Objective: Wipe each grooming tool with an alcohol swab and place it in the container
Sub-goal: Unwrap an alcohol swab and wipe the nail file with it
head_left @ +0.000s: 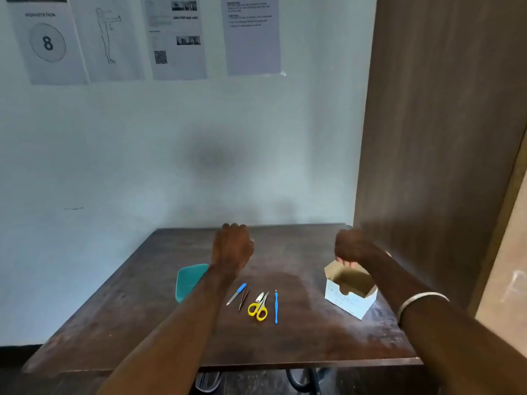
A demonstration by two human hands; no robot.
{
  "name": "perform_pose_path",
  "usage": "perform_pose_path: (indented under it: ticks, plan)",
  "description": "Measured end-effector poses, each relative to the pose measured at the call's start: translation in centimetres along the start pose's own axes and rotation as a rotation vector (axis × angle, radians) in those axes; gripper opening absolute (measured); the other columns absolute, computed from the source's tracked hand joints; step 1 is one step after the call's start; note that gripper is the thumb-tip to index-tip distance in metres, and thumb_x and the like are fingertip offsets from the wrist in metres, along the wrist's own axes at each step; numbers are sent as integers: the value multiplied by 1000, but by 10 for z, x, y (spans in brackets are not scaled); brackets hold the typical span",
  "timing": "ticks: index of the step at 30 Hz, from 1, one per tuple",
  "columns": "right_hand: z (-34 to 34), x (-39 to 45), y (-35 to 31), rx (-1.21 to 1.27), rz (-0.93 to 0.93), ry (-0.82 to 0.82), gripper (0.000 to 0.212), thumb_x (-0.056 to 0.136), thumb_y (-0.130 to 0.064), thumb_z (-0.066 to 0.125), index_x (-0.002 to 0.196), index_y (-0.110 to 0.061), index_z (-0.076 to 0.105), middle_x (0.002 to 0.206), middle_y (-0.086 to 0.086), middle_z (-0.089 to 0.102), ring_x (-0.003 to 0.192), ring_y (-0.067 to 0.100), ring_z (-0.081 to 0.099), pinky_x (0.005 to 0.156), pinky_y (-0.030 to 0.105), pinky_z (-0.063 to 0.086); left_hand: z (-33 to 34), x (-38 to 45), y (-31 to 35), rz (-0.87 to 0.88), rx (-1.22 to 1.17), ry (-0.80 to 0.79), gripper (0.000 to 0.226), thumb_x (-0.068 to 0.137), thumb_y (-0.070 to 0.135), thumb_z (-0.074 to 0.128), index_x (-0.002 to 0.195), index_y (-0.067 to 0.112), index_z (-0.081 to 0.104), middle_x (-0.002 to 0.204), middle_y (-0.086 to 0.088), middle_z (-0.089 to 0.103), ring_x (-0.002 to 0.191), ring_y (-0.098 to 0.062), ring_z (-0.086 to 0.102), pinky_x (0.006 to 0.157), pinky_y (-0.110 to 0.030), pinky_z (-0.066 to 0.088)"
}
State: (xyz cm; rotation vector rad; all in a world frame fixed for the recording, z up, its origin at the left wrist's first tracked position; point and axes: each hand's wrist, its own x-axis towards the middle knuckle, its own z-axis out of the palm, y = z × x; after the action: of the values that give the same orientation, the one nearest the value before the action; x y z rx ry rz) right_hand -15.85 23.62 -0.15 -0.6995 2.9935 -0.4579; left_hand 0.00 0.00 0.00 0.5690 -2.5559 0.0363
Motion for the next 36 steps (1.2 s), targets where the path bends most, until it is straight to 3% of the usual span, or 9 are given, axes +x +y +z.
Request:
perform_pose_path:
  ticks: [3, 6, 8, 13, 16, 24, 29, 33, 36]
  plan:
    - [19, -6, 18, 10, 1, -234, 17, 78, -1, 59, 76, -3, 76, 69, 10, 72, 61, 19, 70, 57, 24, 55, 17, -12, -13, -81, -70, -139, 27, 93, 20, 50, 100, 6, 71, 106, -15, 72, 100, -30, 66, 82, -34, 49]
    - [40, -10, 29, -23, 17, -236, 20, 71, 2, 62, 77, -11, 77, 82, 9, 76, 76, 23, 72, 60, 28, 51, 37, -21, -25, -103, -95, -227, 21, 91, 12, 51, 97, 3, 69, 104, -15, 71, 97, -30, 66, 79, -34, 49]
    - [50, -8, 31, -14, 34, -241, 23, 69, 3, 62, 78, -11, 77, 88, 11, 75, 75, 26, 71, 55, 28, 48, 47, -23, -31, -111, -116, -273, 20, 92, 11, 52, 97, 2, 69, 105, -14, 71, 97, -28, 66, 76, -31, 47]
    - [67, -2, 31, -42, 49, -278, 38, 79, 4, 65, 114, -11, 70, 109, 11, 69, 88, 24, 63, 51, 22, 42, 76, -21, -40, -136, -126, -382, 21, 94, 11, 51, 104, 5, 69, 110, -14, 70, 102, -28, 65, 82, -36, 52]
    - [71, 4, 30, -53, 110, -287, 39, 83, 2, 63, 120, -11, 63, 103, 4, 60, 88, 21, 57, 49, 21, 38, 90, -19, -38, -143, -135, -419, 20, 95, 12, 53, 105, 6, 68, 110, -13, 69, 102, -27, 64, 83, -35, 52]
    - [78, 17, 33, -61, 162, -265, 39, 79, 2, 62, 116, -10, 60, 100, 5, 59, 86, 23, 58, 66, 30, 45, 122, -8, -36, -165, -136, -446, 24, 96, 16, 53, 112, 5, 66, 117, -14, 68, 109, -28, 63, 88, -33, 48]
    - [75, 18, 35, 1, 156, -251, 42, 72, 8, 64, 109, -11, 62, 102, 9, 64, 87, 27, 61, 72, 37, 52, 127, -3, -37, -190, -141, -438, 18, 92, 12, 56, 103, 4, 68, 110, -14, 70, 103, -28, 64, 84, -33, 49]
    - [66, 18, 38, 119, 111, -177, 40, 72, 11, 56, 79, -26, 68, 84, 6, 73, 77, 25, 69, 66, 40, 58, 131, 3, -40, -218, -179, -451, 17, 90, 15, 64, 101, 4, 71, 105, -13, 71, 99, -26, 66, 83, -33, 51]
    - [46, 18, 29, -35, 0, -64, 34, 74, 3, 64, 65, -31, 66, 88, -1, 72, 83, 20, 66, 71, 33, 54, 135, 8, -43, -205, -234, -438, 11, 88, 12, 64, 92, 6, 72, 97, -12, 72, 86, -21, 64, 72, -30, 48]
